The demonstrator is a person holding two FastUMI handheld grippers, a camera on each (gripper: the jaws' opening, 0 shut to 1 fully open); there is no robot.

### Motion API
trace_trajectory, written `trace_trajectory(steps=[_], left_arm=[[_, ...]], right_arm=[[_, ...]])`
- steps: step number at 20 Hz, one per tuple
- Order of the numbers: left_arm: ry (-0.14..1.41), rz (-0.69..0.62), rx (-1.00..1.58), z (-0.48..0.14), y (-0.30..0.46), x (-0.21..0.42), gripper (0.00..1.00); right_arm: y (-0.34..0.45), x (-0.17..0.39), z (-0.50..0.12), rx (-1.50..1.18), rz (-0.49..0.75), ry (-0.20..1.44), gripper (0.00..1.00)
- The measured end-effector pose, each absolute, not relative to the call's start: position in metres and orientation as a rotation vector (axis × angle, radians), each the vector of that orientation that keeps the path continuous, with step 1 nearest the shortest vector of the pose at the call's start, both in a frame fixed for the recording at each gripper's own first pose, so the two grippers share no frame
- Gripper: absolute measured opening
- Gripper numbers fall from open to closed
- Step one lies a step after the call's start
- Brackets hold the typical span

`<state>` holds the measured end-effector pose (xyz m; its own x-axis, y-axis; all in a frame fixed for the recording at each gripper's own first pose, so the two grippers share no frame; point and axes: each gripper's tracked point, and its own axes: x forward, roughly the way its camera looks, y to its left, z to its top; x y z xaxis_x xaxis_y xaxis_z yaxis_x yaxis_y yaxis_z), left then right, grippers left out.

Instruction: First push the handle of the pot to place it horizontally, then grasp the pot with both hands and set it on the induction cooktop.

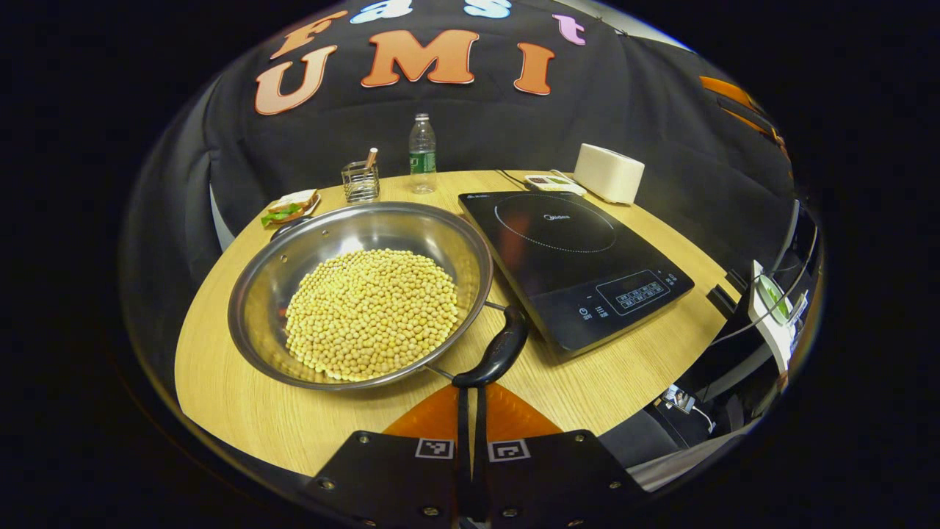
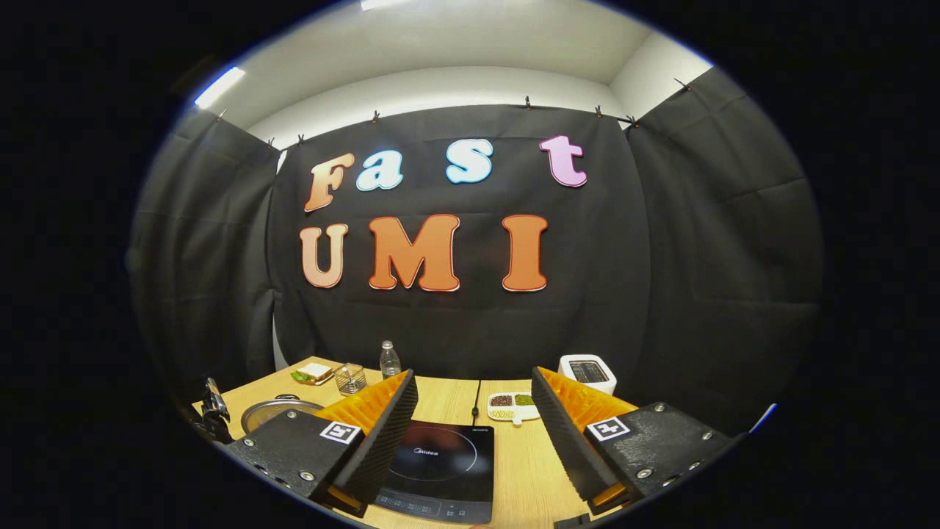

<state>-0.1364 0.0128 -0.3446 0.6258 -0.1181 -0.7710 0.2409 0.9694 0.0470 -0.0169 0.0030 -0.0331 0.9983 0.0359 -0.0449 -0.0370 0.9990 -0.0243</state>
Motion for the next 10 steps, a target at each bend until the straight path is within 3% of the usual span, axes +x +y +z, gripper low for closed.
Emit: trace_trajectory(steps=[10], left_arm=[[0.873, -0.232, 0.138, -0.356, -0.006, -0.109, 0.02]], right_arm=[[-0.014, -0.011, -0.044, -0.018, 0.004, 0.065, 0.96]])
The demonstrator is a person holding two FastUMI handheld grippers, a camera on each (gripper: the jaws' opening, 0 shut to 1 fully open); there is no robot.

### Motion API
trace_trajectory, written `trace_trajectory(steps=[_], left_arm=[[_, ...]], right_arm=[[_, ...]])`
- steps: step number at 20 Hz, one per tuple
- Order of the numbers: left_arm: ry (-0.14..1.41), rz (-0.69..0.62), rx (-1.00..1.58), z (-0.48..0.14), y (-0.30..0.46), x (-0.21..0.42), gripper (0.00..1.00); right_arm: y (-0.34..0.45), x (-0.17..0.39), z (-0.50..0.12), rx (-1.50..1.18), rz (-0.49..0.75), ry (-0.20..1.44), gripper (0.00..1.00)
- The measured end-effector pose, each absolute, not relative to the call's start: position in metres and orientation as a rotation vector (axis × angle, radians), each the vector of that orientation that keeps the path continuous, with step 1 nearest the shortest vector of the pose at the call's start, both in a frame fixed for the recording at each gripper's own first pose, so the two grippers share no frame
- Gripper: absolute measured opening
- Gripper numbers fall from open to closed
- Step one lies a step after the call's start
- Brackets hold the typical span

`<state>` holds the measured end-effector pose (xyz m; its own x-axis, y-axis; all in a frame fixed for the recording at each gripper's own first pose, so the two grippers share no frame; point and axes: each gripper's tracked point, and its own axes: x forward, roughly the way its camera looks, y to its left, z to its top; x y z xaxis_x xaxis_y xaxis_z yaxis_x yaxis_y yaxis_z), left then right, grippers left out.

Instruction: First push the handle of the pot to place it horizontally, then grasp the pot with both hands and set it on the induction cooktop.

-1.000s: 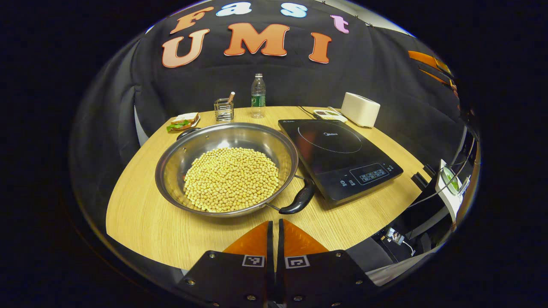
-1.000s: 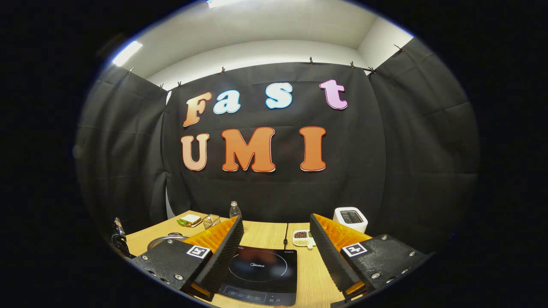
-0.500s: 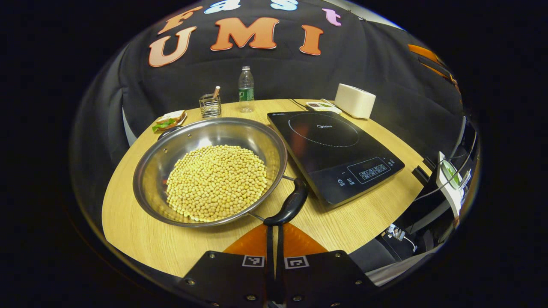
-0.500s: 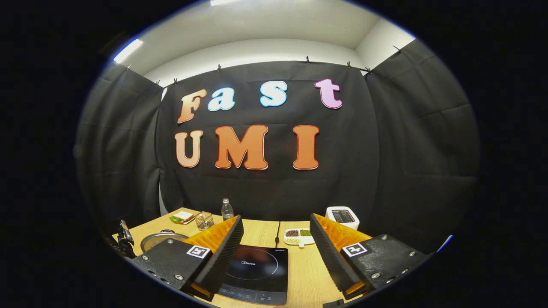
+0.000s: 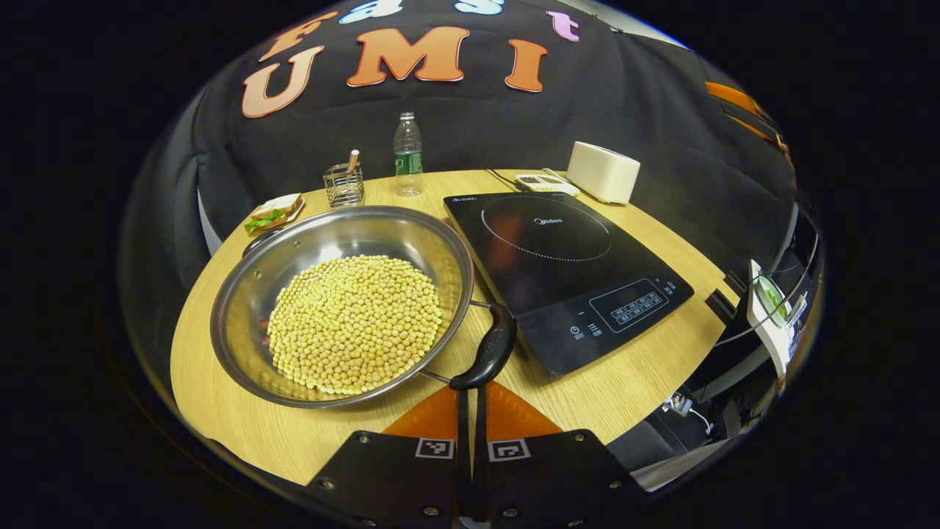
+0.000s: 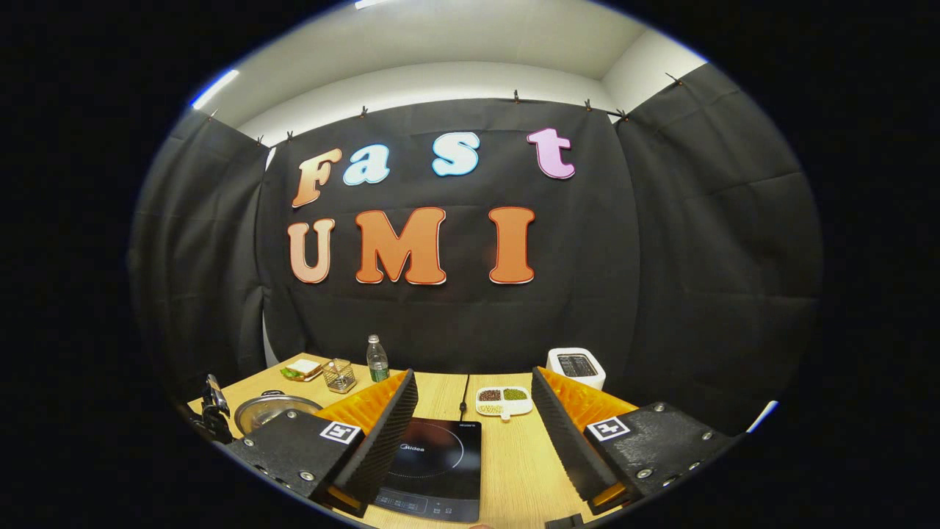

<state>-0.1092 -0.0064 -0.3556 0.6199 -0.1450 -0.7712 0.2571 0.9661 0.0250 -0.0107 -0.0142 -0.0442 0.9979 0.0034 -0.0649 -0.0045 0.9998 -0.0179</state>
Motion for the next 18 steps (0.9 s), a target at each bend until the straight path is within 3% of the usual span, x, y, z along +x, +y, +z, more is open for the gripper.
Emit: trace_trajectory(steps=[8, 9, 18], left_arm=[[0.869, -0.248, 0.108, -0.359, -0.014, -0.094, 0.02], [0.868, -0.249, 0.104, -0.360, -0.015, -0.092, 0.02], [0.862, -0.248, 0.104, -0.365, -0.024, -0.071, 0.02]], right_arm=[[-0.020, -0.009, -0.050, -0.012, -0.009, 0.071, 0.96], [-0.021, -0.009, -0.051, -0.012, -0.010, 0.074, 1.00], [-0.027, -0.007, -0.053, -0.011, -0.020, 0.077, 0.96]])
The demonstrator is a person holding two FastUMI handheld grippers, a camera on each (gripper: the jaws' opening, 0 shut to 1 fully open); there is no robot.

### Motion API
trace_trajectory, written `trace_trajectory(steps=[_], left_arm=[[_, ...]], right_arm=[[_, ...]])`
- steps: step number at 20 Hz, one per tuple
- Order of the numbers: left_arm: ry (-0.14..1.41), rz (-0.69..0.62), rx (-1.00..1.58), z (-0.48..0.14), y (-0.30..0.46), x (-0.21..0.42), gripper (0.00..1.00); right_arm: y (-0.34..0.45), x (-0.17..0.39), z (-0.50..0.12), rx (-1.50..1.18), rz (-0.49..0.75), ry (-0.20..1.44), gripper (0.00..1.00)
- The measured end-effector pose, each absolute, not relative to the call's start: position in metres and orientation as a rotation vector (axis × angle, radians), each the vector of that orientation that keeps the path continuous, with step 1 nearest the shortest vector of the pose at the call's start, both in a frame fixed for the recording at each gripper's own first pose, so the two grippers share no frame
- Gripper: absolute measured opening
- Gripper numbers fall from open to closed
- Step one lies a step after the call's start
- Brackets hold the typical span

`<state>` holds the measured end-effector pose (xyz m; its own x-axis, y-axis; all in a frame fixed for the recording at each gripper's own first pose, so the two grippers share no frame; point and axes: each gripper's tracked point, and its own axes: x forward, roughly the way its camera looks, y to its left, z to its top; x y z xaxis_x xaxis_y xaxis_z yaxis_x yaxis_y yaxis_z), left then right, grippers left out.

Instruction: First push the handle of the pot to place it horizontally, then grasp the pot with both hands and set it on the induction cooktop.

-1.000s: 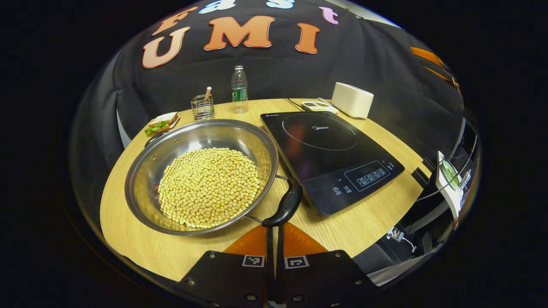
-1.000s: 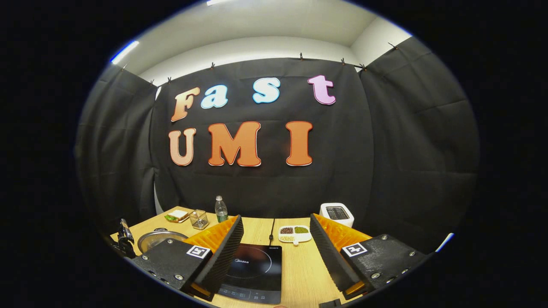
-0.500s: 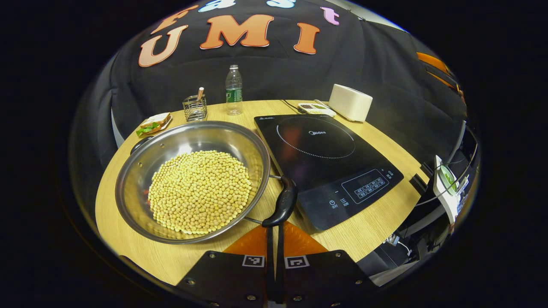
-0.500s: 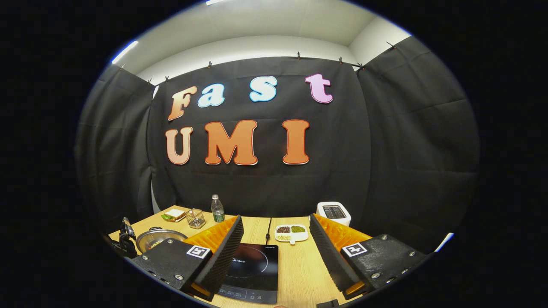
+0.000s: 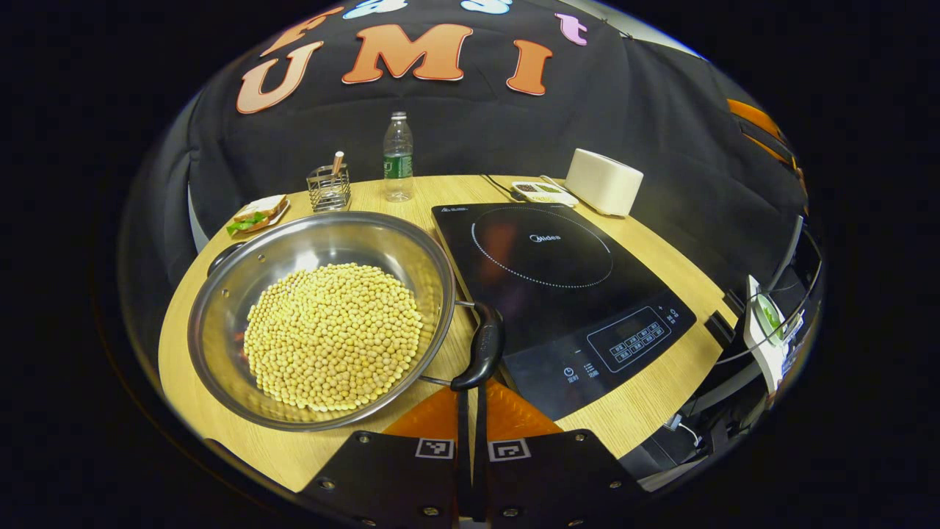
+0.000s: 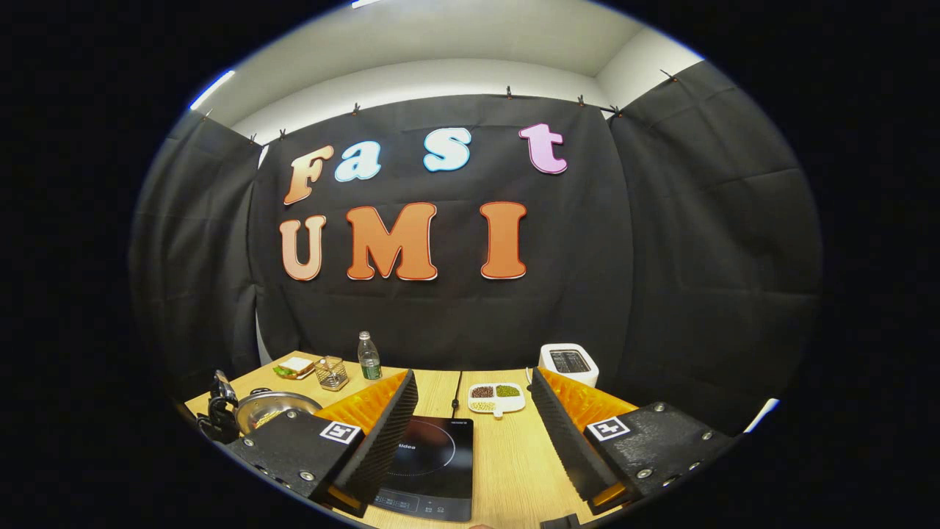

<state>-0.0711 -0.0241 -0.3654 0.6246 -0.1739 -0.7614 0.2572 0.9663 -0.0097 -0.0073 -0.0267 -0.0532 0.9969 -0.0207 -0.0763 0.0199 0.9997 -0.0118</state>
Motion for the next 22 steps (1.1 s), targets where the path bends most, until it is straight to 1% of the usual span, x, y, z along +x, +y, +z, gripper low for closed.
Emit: trace_trajectory(steps=[13, 22], left_arm=[[0.851, -0.249, 0.057, -0.374, -0.034, -0.040, 0.02], [0.843, -0.250, 0.081, -0.379, -0.037, -0.020, 0.01]], right_arm=[[-0.036, 0.002, -0.065, -0.011, -0.038, 0.102, 0.96], [-0.045, 0.016, -0.077, -0.003, -0.058, 0.129, 0.96]])
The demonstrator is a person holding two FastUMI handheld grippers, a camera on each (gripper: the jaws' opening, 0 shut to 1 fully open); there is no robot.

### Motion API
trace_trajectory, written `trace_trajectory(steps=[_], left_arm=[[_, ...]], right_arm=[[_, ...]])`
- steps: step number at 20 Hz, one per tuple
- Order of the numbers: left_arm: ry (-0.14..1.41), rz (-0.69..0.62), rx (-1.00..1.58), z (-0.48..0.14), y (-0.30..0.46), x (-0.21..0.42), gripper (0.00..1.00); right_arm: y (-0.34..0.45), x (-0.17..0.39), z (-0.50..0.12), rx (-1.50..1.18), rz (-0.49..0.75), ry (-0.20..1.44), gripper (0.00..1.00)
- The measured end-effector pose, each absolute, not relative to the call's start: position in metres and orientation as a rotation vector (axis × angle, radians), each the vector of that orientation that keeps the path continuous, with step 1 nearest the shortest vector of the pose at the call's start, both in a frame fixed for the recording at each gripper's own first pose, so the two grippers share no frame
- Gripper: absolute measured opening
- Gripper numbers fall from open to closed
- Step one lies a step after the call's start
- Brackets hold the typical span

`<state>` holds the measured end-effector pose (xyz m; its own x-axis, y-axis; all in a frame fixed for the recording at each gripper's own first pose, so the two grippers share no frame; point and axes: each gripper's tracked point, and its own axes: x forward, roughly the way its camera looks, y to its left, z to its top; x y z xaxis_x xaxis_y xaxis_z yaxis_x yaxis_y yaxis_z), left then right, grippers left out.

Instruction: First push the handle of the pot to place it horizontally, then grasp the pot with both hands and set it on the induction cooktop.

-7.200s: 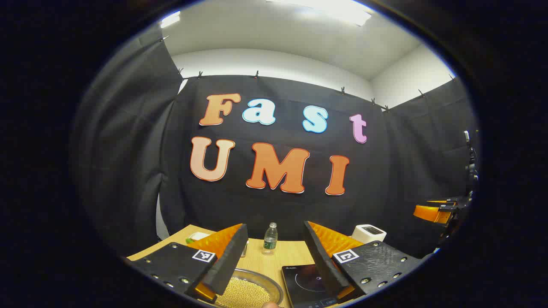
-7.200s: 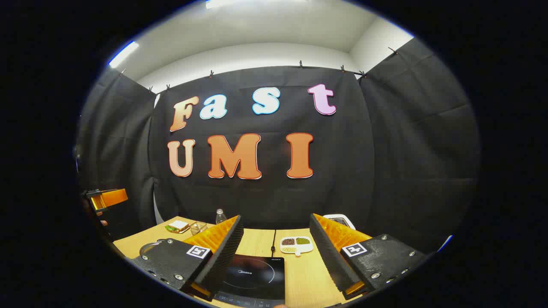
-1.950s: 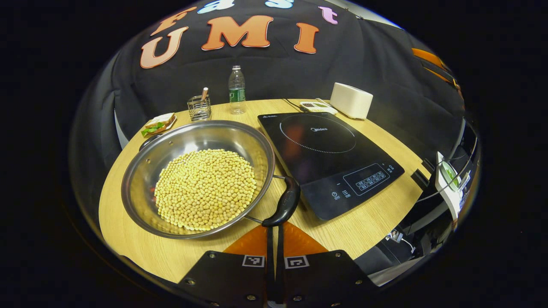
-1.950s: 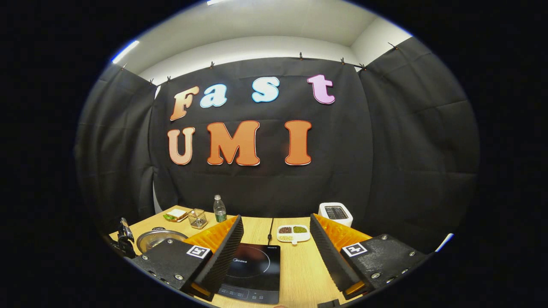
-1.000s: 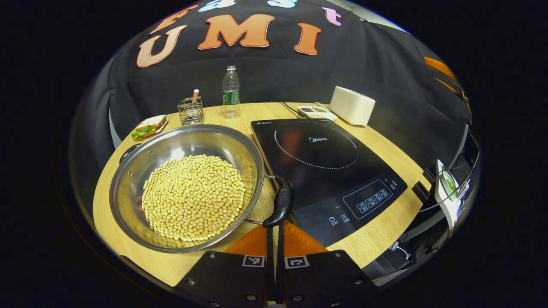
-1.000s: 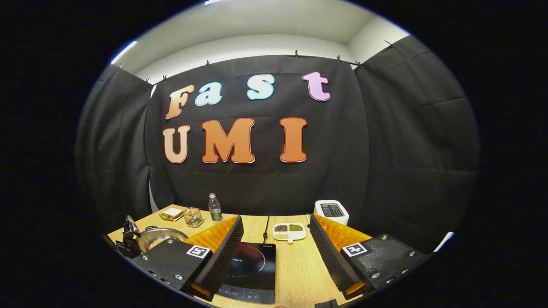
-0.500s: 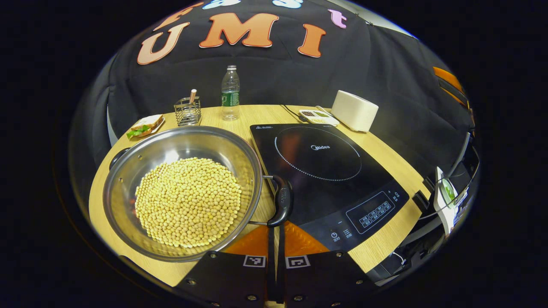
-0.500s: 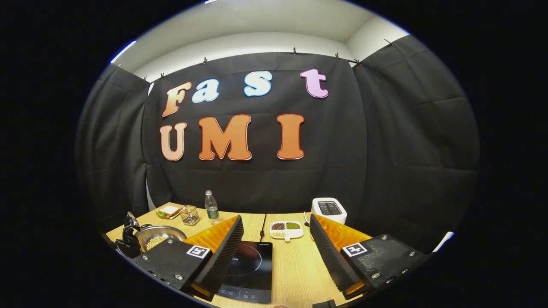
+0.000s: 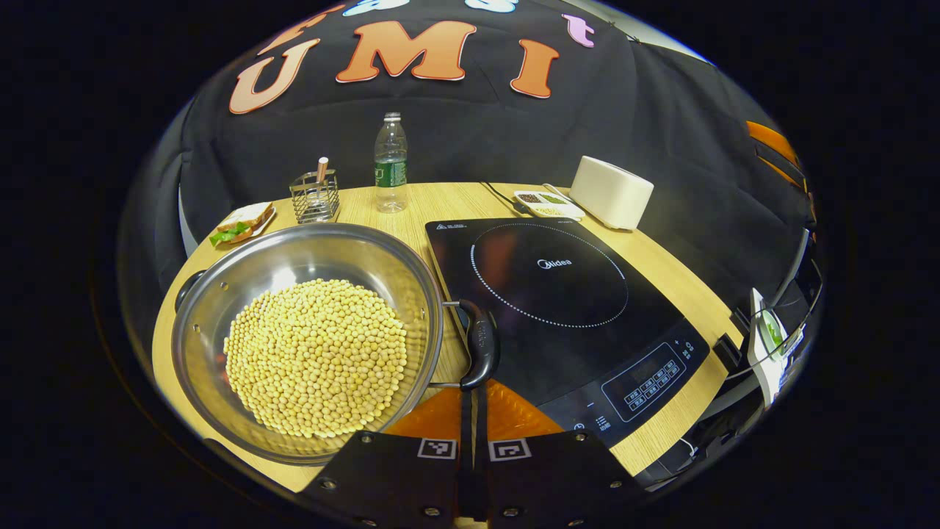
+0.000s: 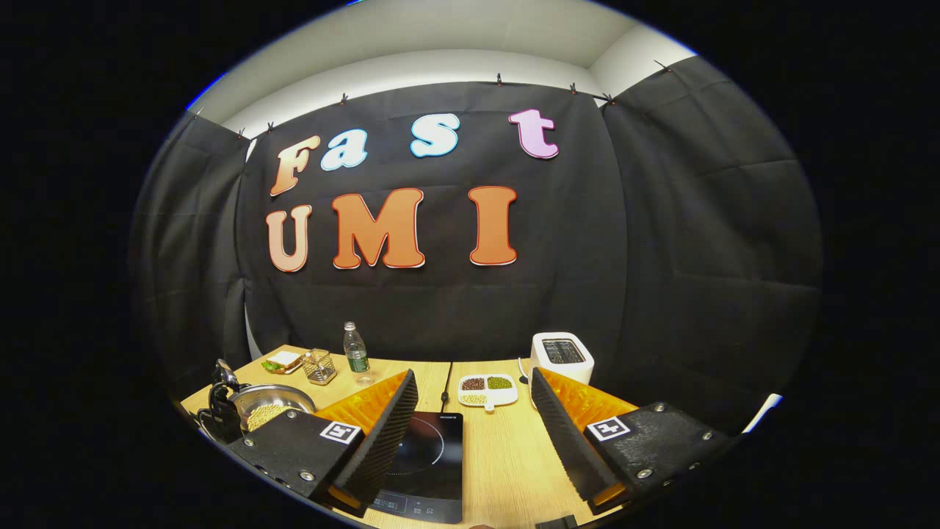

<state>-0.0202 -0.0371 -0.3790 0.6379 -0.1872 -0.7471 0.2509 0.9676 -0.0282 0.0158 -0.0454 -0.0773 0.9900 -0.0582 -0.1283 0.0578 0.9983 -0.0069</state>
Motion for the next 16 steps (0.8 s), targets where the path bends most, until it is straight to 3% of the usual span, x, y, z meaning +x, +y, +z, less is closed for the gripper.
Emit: trace_trajectory(steps=[16], left_arm=[[0.820, -0.251, 0.095, -0.386, -0.033, 0.015, 0.01]], right_arm=[[-0.050, 0.031, -0.084, 0.006, -0.078, 0.146, 0.96]])
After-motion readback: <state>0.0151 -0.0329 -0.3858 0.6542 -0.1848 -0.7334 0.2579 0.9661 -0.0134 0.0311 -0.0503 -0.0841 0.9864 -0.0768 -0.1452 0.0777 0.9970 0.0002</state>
